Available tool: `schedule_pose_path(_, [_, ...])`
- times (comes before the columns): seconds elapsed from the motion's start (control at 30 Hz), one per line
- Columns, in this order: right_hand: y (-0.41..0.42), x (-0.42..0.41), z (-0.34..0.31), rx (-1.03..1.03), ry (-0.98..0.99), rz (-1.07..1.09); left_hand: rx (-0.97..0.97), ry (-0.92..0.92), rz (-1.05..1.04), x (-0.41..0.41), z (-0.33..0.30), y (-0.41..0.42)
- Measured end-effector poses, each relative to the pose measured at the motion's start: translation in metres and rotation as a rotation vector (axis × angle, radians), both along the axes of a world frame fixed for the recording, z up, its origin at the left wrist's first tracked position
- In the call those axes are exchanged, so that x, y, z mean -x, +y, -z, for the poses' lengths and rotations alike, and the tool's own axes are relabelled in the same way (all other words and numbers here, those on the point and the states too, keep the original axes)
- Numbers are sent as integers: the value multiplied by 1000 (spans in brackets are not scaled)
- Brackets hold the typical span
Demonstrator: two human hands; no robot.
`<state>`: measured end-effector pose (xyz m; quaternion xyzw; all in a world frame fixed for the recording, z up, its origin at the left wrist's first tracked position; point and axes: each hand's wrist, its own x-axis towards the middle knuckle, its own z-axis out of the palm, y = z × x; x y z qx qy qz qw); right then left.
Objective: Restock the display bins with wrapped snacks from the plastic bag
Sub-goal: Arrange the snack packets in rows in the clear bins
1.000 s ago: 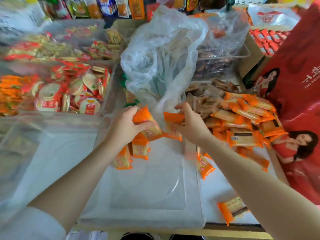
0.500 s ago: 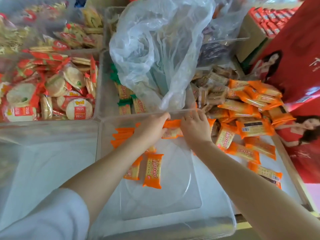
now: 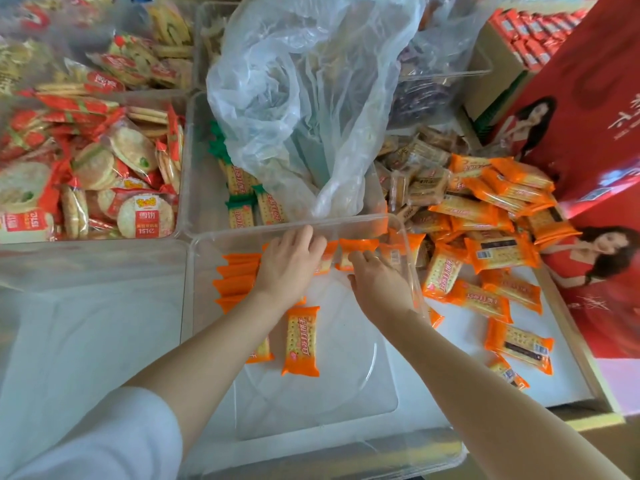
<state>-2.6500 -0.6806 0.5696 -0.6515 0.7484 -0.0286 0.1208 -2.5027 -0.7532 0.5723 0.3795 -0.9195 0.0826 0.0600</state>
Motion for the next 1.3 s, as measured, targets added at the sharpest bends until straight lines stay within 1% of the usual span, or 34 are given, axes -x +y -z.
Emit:
schedule_pose_path(0.07, [-2,0,4,-28,-48,52,-37,-21,-59,-2,-8,-4])
schedule_pose_path(0.13, [-8,-2,7,-25,-128,97,-162,-46,-155,-7,-11,-5])
schedule_pose_path(0.17, [-9,-4,6,-37,-178,129,-209,-65,-150,-9,-11,-4])
schedule_pose_path(0.2, [-8,-6,7,-47,-225,159,-172,-48,-116,-13,-7,-5])
schedule_pose_path(0.27, [-2,-12,10,-86,-292,199,-291,97,-62,-24,-10,2])
schedule_pose_path(0.33, [7,-22,17,-229,-305,161,-203,188,90,-40,-13,13])
schedule_pose_path(0.37, [11,-29,22,-322,-287,118,-198,185,136,-48,-15,19])
schedule_pose_path(0.4, [15,-38,28,-406,-265,78,-202,167,159,-55,-15,25])
schedule_pose_path(0.47, [21,-55,37,-493,-228,23,-219,121,112,-66,-16,36])
schedule_pose_path(0.53, [27,-68,43,-481,-189,-8,-186,36,53,-79,-10,42])
schedule_pose_path(0.6, [30,-75,47,-449,-173,-8,-218,-38,-11,-86,-7,44])
schedule_pose_path(0.67, [32,-76,48,-430,-228,25,-209,-60,-30,-86,-5,46])
schedule_pose_path(0.73, [33,-75,46,-383,-338,58,-197,-84,-13,-83,-7,47])
schedule_pose_path(0.9, [21,-62,28,-57,-462,113,-244,-68,-54,-88,-2,47])
schedule_pose_path(0.97, [14,-62,25,15,-512,83,-239,-46,-59,-87,-2,48])
schedule_pose_path(1.1, [8,-83,25,64,-474,-33,-225,-62,-136,-81,-7,47])
schedule_pose_path(1.17, [8,-83,19,113,-497,0,-210,-111,-175,-82,-5,48])
schedule_pose_path(1.23, [10,-66,15,139,-499,36,-204,-162,-151,-84,-4,50])
schedule_pose_path(1.27, [12,-52,15,91,-417,15,-198,-187,-143,-84,-4,50])
schedule_pose_path(1.3, [15,-38,18,-1,-284,-24,-191,-207,-146,-85,-3,51])
